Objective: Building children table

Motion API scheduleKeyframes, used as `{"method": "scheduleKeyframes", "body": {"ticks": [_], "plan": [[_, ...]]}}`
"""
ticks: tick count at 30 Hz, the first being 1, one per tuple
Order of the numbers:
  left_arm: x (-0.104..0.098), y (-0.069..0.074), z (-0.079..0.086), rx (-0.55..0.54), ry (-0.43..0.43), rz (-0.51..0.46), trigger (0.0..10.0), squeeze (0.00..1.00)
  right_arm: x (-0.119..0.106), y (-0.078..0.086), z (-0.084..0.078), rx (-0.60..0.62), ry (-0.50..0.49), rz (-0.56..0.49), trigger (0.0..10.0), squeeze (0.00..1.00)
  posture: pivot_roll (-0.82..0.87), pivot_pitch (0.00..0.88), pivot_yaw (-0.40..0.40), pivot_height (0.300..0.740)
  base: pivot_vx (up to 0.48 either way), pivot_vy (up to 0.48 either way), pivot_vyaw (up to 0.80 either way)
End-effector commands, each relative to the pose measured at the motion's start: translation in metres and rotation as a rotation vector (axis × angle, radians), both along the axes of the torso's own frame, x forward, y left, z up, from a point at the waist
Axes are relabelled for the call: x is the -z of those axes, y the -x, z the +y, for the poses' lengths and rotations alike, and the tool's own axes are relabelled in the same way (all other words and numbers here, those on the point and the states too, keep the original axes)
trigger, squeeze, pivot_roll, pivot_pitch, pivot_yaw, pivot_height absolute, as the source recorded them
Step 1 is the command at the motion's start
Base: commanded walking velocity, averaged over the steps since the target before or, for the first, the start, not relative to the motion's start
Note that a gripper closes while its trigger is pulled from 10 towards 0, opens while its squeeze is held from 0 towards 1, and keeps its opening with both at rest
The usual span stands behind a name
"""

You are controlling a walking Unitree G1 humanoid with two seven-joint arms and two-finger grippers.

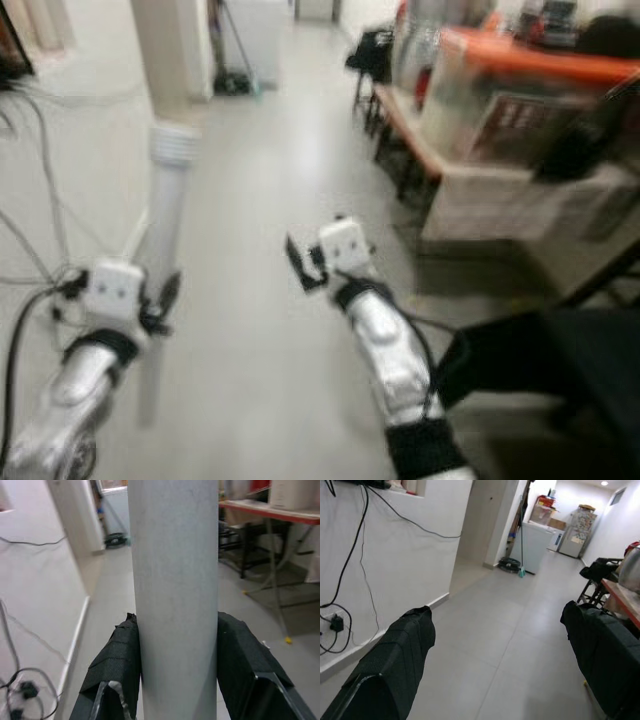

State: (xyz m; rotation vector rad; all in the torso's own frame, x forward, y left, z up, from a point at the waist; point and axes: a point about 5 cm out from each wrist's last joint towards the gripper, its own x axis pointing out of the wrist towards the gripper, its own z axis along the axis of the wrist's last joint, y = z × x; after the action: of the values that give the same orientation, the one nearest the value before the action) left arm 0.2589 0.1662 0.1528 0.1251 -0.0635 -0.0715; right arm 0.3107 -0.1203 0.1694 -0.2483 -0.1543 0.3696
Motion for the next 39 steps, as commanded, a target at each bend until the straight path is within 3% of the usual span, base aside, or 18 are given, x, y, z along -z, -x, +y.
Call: {"method": "scheduleKeyframes", "body": {"ticks": [1, 9, 10, 14, 21, 26, 39], "plan": [[0.002, 0.007, -0.006, 0.029, -0.008, 0.004, 10.0, 0.00, 0.004, 0.007, -0.012, 0.008, 0.052, 0.010, 10.0, 0.00, 0.10, 0.000, -0.038, 0.740, 0.000, -0.315, 0.00], [0.012, 0.033, -0.002, 0.004, -0.012, 0.042, 10.0, 0.00, 0.019, 0.035, -0.026, 0.020, 0.071, 0.101, 10.0, 0.00, 0.10, 0.000, -0.051, 0.740, 0.000, -0.079, 0.00], [0.015, 0.045, 0.001, -0.018, -0.015, 0.067, 10.0, 0.00, 0.024, 0.048, -0.028, 0.023, 0.078, 0.132, 10.0, 0.00, 0.09, 0.000, -0.055, 0.740, 0.000, 0.000, 0.00], [0.018, 0.059, 0.003, -0.033, -0.006, 0.089, 10.0, 0.00, 0.030, 0.058, -0.033, 0.041, 0.080, 0.162, 10.0, 0.00, 0.10, 0.000, -0.063, 0.740, 0.000, 0.000, 0.00], [0.017, 0.064, -0.002, -0.033, 0.020, 0.092, 10.0, 0.00, 0.030, 0.060, -0.037, 0.068, 0.076, 0.170, 10.0, 0.00, 0.10, 0.000, -0.068, 0.740, 0.000, 0.000, 0.00], [0.016, 0.067, -0.010, -0.016, 0.058, 0.103, 10.0, 0.00, 0.027, 0.064, -0.039, 0.073, 0.085, 0.178, 10.0, 0.00, 0.09, 0.000, -0.067, 0.740, -0.364, 0.000, 0.00], [0.016, 0.069, -0.015, -0.016, 0.077, 0.114, 10.0, 0.00, 0.026, 0.066, -0.038, 0.080, 0.081, 0.193, 10.0, 0.00, 0.09, 0.000, -0.073, 0.740, -0.453, 0.000, 0.00]]}}
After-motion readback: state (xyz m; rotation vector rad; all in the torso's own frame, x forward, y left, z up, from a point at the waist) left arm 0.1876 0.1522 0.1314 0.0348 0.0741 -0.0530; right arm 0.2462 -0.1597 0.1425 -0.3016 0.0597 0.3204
